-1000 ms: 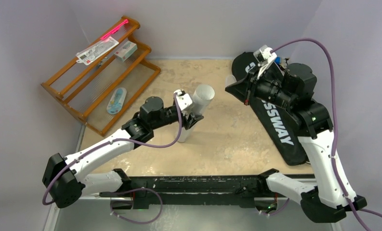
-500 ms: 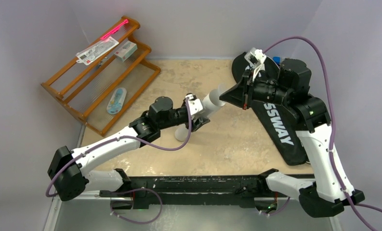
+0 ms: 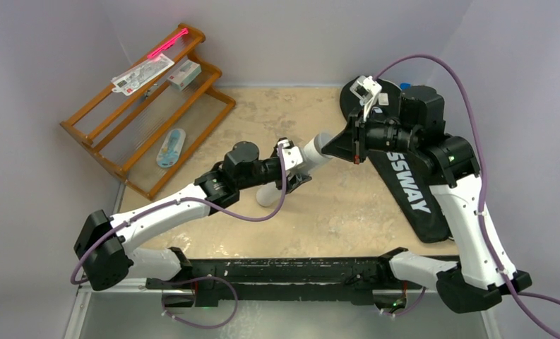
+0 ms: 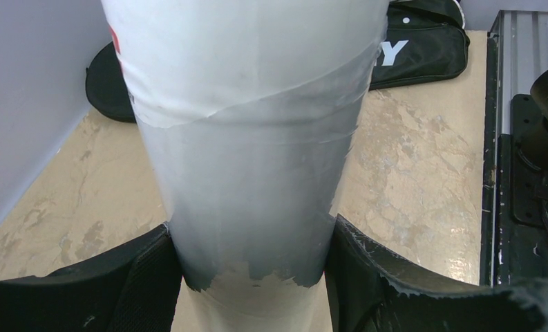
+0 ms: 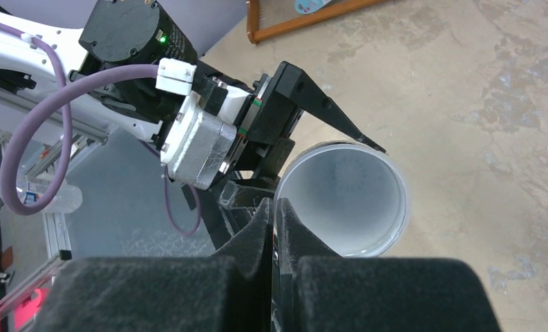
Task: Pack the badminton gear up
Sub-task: Close the lid on the shuttle tube.
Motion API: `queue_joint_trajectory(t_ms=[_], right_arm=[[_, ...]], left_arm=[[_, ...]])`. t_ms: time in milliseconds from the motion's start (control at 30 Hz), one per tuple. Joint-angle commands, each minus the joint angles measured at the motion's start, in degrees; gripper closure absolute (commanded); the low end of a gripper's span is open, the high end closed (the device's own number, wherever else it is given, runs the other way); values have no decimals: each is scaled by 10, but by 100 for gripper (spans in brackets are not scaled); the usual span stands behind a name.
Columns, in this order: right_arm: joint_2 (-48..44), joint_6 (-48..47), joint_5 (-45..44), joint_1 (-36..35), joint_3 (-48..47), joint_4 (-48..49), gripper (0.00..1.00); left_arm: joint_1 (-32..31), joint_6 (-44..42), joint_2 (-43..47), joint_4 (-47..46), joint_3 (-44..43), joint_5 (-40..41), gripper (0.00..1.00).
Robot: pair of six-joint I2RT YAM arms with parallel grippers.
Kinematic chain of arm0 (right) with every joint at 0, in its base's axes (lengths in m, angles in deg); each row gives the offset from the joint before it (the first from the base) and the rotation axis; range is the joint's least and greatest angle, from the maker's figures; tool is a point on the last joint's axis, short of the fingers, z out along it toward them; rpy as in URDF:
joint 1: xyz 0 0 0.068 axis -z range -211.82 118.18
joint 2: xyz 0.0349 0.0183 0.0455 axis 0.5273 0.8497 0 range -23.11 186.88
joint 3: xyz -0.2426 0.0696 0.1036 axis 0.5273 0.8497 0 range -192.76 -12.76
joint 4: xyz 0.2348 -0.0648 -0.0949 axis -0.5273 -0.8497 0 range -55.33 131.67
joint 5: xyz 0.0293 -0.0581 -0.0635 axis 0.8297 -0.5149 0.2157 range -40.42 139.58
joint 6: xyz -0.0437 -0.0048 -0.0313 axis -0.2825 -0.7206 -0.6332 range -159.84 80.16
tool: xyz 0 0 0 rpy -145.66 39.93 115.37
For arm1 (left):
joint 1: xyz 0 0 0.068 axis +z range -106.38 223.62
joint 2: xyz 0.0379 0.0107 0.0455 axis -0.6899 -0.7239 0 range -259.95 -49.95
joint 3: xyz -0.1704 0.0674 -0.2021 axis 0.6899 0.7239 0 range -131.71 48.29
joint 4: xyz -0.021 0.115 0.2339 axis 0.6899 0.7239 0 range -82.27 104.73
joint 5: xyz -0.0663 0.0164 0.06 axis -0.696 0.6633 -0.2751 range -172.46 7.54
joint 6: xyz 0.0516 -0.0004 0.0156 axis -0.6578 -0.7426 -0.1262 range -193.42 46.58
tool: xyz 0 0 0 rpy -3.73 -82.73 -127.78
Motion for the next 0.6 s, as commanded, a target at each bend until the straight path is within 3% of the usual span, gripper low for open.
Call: queue_joint_trajectory(t_ms=[0,100,400,567], right_arm=[[5,-18,-13,-5,-27,-24,100],[11,-19,-14,-7,-29,-27,98],[20,-10,-10,-7,-22,-10,55],[16,5,-12,-7,-20,5,48]], left_arm=[[-4,-9,-8,8,-18,-2,54],[-5,-9,-10,7,-19,-2,54],[-10,-4,-12,-1,-17,-7,54],[-11,-5,-8,-4,-13,-8,54]])
